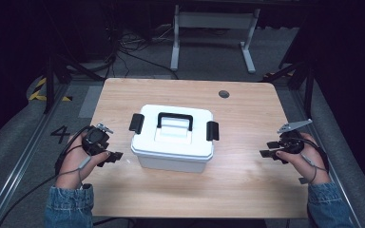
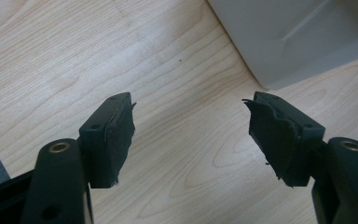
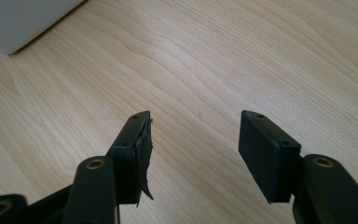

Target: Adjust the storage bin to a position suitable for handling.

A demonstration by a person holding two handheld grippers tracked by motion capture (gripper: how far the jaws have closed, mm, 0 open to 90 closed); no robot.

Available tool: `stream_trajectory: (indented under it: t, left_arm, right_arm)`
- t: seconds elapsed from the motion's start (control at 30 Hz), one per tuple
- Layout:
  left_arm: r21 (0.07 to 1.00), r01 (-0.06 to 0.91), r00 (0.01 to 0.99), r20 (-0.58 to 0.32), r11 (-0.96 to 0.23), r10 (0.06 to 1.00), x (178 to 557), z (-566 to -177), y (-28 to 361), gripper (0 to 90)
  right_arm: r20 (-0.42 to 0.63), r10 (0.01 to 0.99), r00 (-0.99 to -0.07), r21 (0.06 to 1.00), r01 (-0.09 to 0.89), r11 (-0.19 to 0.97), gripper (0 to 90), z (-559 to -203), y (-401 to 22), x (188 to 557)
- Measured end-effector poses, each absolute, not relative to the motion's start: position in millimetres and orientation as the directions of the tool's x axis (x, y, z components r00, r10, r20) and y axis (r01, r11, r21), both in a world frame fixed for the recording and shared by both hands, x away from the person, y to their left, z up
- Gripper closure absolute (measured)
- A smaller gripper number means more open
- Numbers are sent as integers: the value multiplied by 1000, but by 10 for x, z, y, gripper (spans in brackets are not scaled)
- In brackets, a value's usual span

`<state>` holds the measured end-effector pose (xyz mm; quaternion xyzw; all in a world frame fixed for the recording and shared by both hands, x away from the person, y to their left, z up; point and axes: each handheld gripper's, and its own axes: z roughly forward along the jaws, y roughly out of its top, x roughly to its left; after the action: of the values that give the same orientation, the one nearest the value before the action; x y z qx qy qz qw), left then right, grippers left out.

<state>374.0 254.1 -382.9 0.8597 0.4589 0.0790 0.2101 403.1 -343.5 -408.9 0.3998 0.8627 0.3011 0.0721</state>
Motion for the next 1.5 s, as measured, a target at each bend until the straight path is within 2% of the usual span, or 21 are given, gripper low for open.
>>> stream_trajectory:
  t: [0.9,1.07,1.5]
  left_arm:
    - [437,719,621,-55,-541,782,3780,-3834,2433,288]
    - [438,720,620,-58,-538,783,3775,-3833,2444,288]
    - [439,727,612,-65,-528,788,3758,-3811,2479,291]
  right_arm:
    - [149,691,-707,581,629,517,437,-4165,-3258,4052]
    - [148,673,-725,596,609,524,442,-4093,-3185,4064]
    - [109,594,-797,619,522,587,441,-3578,-2880,4181]
